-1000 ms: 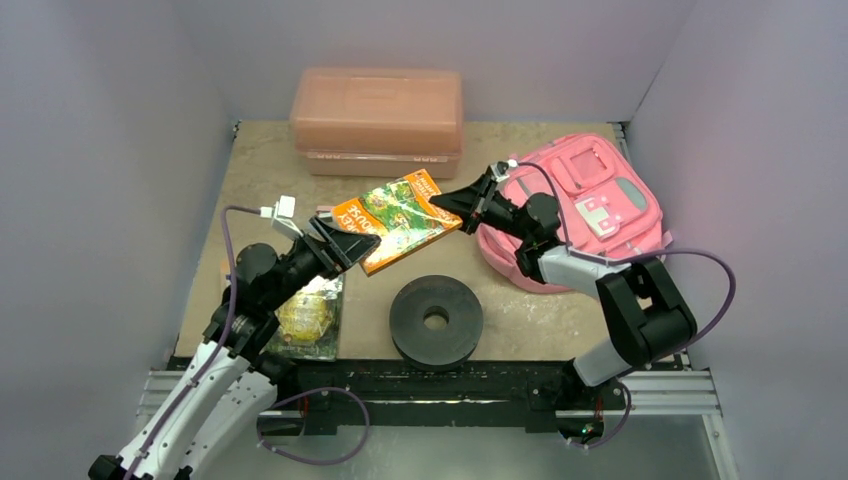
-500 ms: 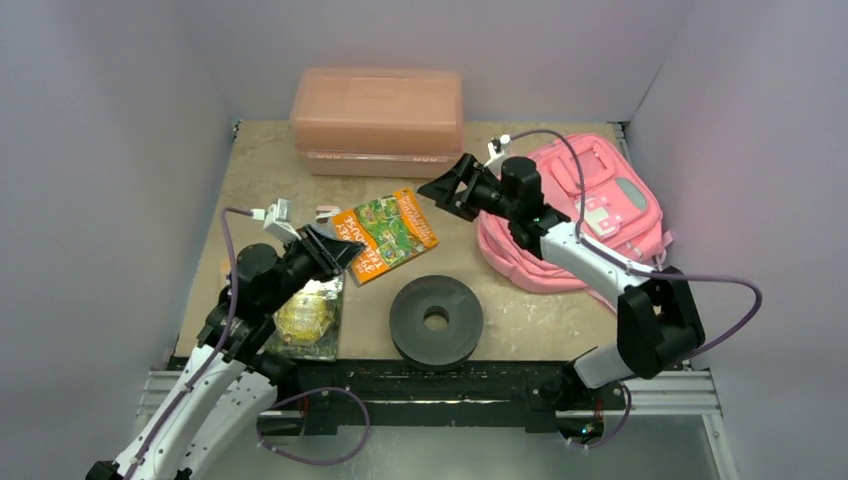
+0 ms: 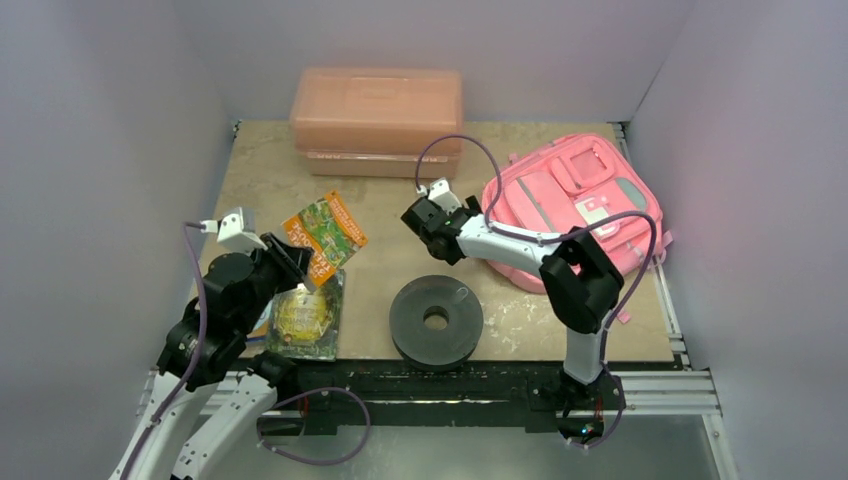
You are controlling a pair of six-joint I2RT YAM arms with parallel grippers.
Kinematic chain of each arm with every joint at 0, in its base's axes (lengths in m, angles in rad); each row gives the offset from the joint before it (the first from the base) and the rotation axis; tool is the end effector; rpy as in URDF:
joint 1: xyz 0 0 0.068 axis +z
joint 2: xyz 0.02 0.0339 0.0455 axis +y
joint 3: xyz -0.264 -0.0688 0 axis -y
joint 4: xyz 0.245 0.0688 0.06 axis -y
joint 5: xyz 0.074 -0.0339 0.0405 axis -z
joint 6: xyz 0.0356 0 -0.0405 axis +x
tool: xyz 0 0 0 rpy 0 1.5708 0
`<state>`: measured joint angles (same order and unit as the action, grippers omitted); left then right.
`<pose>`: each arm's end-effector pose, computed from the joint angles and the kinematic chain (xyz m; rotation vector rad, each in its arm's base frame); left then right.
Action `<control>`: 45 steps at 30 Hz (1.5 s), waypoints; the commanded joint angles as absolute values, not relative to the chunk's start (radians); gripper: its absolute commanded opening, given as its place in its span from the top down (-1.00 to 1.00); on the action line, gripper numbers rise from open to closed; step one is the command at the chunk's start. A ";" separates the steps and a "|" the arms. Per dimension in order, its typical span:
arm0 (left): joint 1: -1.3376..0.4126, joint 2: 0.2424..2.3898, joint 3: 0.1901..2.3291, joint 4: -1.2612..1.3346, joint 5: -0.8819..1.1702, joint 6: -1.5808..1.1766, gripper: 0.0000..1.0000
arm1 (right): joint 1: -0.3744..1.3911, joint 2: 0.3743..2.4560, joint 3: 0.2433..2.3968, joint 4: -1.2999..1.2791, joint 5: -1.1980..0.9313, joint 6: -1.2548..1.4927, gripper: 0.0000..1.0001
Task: Pack the student bag
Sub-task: Pick up the book from the center of the board, then place the book in the student bag.
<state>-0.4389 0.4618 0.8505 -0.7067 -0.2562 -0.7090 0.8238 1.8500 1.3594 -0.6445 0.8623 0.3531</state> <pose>0.0859 -0.0304 0.3456 -0.4327 1.8651 -0.5428 0.2768 0.2591 0.2167 -0.3025 2.2460 -0.5857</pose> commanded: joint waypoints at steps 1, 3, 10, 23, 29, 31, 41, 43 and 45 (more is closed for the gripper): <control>-0.437 0.460 0.876 -0.655 -0.207 -0.687 1.00 | 0.831 1.840 1.453 -0.664 1.035 0.258 -0.58; -0.437 0.449 0.861 -0.658 -0.189 -0.702 1.00 | 0.826 1.873 1.474 -0.644 1.034 0.237 -0.55; -0.437 0.419 0.821 -0.665 -0.163 -0.727 1.00 | 0.792 1.906 1.470 -0.631 1.001 0.215 -0.22; -0.437 0.457 0.816 -0.619 -0.103 -0.728 1.00 | 0.732 1.925 1.418 -0.591 0.916 0.186 0.06; -0.437 0.455 0.812 -0.616 -0.094 -0.735 1.00 | 0.725 1.938 1.423 -0.595 0.853 0.174 0.01; -0.437 0.455 0.811 -0.615 -0.091 -0.735 1.00 | 0.727 1.923 1.410 -0.576 0.822 0.163 -0.03; -0.437 0.465 0.800 -0.608 -0.078 -0.744 1.00 | 0.723 1.926 1.399 -0.584 0.881 0.189 0.04; -0.437 0.460 0.788 -0.603 -0.074 -0.760 1.00 | 0.722 1.928 1.400 -0.593 0.913 0.204 0.18; -0.437 0.456 0.779 -0.596 -0.066 -0.769 1.00 | 0.719 1.924 1.403 -0.604 0.946 0.220 0.33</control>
<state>-0.4389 0.4683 0.7860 -0.7250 -0.0895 -0.7277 0.7269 1.9396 1.4002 -0.5900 0.8570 0.1810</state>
